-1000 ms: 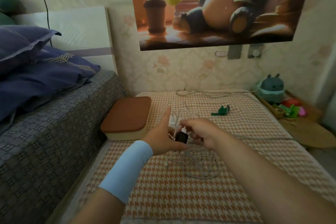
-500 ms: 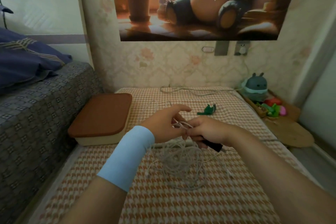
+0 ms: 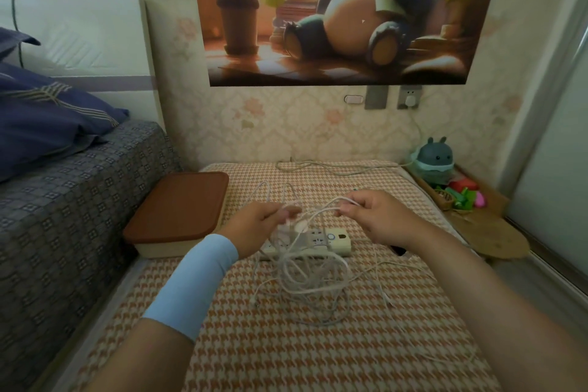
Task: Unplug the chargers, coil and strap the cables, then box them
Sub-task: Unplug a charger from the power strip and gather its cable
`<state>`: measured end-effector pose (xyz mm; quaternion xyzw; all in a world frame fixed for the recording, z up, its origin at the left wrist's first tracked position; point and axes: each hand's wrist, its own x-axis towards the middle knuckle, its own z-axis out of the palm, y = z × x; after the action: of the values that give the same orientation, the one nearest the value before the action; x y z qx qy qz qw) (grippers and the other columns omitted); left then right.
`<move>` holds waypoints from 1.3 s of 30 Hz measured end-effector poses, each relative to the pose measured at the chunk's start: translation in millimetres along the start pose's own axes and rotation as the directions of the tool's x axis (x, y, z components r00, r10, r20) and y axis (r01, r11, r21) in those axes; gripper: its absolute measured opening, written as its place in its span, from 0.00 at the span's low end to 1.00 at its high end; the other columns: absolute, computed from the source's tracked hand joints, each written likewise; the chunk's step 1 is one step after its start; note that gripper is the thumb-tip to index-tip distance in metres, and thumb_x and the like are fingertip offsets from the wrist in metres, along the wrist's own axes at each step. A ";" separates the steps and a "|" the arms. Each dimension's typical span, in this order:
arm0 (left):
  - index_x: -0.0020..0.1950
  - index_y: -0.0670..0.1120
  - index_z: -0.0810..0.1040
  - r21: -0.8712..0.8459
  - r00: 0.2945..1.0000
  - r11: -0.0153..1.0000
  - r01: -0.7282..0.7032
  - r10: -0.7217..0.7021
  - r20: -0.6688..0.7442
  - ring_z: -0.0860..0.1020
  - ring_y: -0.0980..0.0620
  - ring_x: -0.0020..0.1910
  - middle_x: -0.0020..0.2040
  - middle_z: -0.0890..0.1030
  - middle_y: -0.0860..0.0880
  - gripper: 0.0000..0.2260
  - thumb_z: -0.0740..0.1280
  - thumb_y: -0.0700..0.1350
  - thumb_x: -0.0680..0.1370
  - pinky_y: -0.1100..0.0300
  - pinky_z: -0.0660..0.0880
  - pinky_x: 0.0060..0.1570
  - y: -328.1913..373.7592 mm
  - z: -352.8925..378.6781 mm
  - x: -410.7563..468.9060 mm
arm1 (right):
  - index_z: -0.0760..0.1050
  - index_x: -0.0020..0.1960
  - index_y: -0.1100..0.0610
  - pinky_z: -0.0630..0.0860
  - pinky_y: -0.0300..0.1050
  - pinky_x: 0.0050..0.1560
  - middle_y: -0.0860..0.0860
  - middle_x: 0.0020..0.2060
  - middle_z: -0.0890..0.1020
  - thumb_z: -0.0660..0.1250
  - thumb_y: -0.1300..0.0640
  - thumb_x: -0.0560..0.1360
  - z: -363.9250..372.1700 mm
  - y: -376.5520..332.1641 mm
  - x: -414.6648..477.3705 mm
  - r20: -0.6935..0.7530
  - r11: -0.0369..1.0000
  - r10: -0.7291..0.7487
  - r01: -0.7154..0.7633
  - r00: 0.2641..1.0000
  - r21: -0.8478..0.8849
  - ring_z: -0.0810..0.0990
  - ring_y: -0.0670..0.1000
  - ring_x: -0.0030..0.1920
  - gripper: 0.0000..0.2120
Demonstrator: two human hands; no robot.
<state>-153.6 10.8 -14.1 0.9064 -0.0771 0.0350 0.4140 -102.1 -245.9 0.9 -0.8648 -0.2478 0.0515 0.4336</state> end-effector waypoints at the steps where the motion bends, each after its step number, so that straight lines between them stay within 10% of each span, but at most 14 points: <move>1: 0.60 0.53 0.82 -0.119 0.992 0.992 0.028 -0.042 -0.115 0.80 0.55 0.50 0.49 0.83 0.56 0.13 0.58 0.48 0.84 0.59 0.75 0.53 -2.6 -2.4 -2.0 | 0.82 0.47 0.49 0.65 0.41 0.31 0.42 0.22 0.71 0.62 0.49 0.83 -1.7 1.2 0.2 -0.039 0.999 0.018 -0.019 0.999 -0.032 0.68 0.42 0.23 0.12; 5: 0.53 0.41 0.79 -0.800 0.766 0.591 0.100 -0.559 -0.318 0.81 0.47 0.30 0.30 0.77 0.48 0.11 0.57 0.42 0.84 0.53 0.79 0.41 -27.2 -28.1 -11.3 | 0.79 0.47 0.55 0.67 0.45 0.31 0.47 0.27 0.74 0.58 0.52 0.85 -11.3 14.1 -0.2 -0.080 0.991 0.133 -0.133 0.988 -0.002 0.69 0.48 0.27 0.14; 9: 0.56 0.46 0.78 -0.332 0.532 0.837 0.436 -0.537 -0.654 0.75 0.42 0.44 0.48 0.78 0.44 0.11 0.56 0.43 0.83 0.53 0.72 0.46 -49.5 -52.3 -26.4 | 0.79 0.44 0.52 0.67 0.47 0.36 0.53 0.35 0.78 0.59 0.54 0.84 -6.2 22.0 2.4 -0.104 0.956 0.202 -0.219 0.974 -0.194 0.73 0.52 0.34 0.14; 13: 0.65 0.51 0.76 0.394 0.715 0.600 0.696 -0.537 -0.447 0.77 0.40 0.55 0.59 0.79 0.44 0.18 0.58 0.56 0.80 0.52 0.74 0.56 -46.6 -60.8 -35.8 | 0.82 0.48 0.53 0.65 0.41 0.35 0.47 0.34 0.77 0.62 0.52 0.84 4.0 13.6 3.6 -0.094 0.969 0.162 -0.176 0.982 -0.174 0.73 0.45 0.34 0.12; 17: 0.78 0.44 0.58 0.717 0.690 0.455 0.528 -0.722 -0.050 0.72 0.46 0.59 0.71 0.68 0.42 0.28 0.61 0.50 0.81 0.58 0.71 0.54 -20.1 -43.5 -33.6 | 0.81 0.45 0.50 0.63 0.34 0.33 0.42 0.33 0.72 0.60 0.52 0.85 18.2 3.6 3.7 0.013 0.982 0.102 -0.099 0.995 -0.161 0.69 0.37 0.30 0.14; 21: 0.80 0.49 0.54 0.652 0.945 0.706 0.277 -0.321 -0.053 0.58 0.44 0.77 0.79 0.58 0.47 0.36 0.67 0.50 0.76 0.48 0.55 0.76 10.6 -22.0 -21.7 | 0.80 0.47 0.61 0.64 0.33 0.27 0.43 0.28 0.77 0.59 0.55 0.85 24.6 -8.2 5.7 0.080 0.990 0.085 -0.075 0.993 -0.122 0.68 0.40 0.23 0.16; 25: 0.79 0.54 0.58 0.357 0.999 0.933 -0.042 0.051 -0.015 0.56 0.49 0.78 0.79 0.60 0.52 0.33 0.66 0.42 0.76 0.50 0.52 0.77 57.2 17.3 -13.4 | 0.80 0.46 0.53 0.67 0.45 0.36 0.51 0.33 0.74 0.59 0.54 0.85 27.7 -18.8 7.1 0.144 0.995 0.076 -0.066 0.987 -0.070 0.70 0.51 0.30 0.14; 30: 0.76 0.61 0.62 0.465 0.982 0.879 0.102 -0.162 0.091 0.73 0.46 0.67 0.76 0.66 0.50 0.31 0.61 0.35 0.78 0.53 0.75 0.61 32.4 19.7 -4.4 | 0.81 0.42 0.53 0.65 0.45 0.37 0.50 0.32 0.72 0.62 0.54 0.83 17.3 -8.5 3.9 0.068 0.995 0.045 -0.039 0.997 -0.089 0.68 0.49 0.31 0.14; 35: 0.78 0.49 0.64 0.940 0.663 0.312 0.135 -0.734 0.149 0.66 0.45 0.74 0.77 0.66 0.47 0.28 0.67 0.51 0.79 0.51 0.66 0.71 41.5 -28.9 -22.9 | 0.71 0.34 0.54 0.63 0.47 0.37 0.50 0.30 0.70 0.68 0.52 0.80 1.2 18.2 -3.6 0.018 0.987 0.087 -0.083 0.996 -0.138 0.68 0.48 0.31 0.17; 39: 0.81 0.56 0.49 0.670 0.842 0.729 0.138 -0.443 0.309 0.54 0.49 0.79 0.81 0.52 0.55 0.48 0.74 0.63 0.69 0.51 0.56 0.76 78.7 -27.5 -21.3 | 0.74 0.38 0.58 0.64 0.46 0.37 0.50 0.32 0.72 0.67 0.52 0.81 4.1 22.6 -4.1 0.074 0.988 0.064 -0.053 0.995 -0.145 0.70 0.48 0.33 0.15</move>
<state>-187.9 -16.9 59.8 0.9739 -0.0071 -0.2187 0.0612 -98.3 -256.2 -19.7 -0.8978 -0.2422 0.0803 0.3589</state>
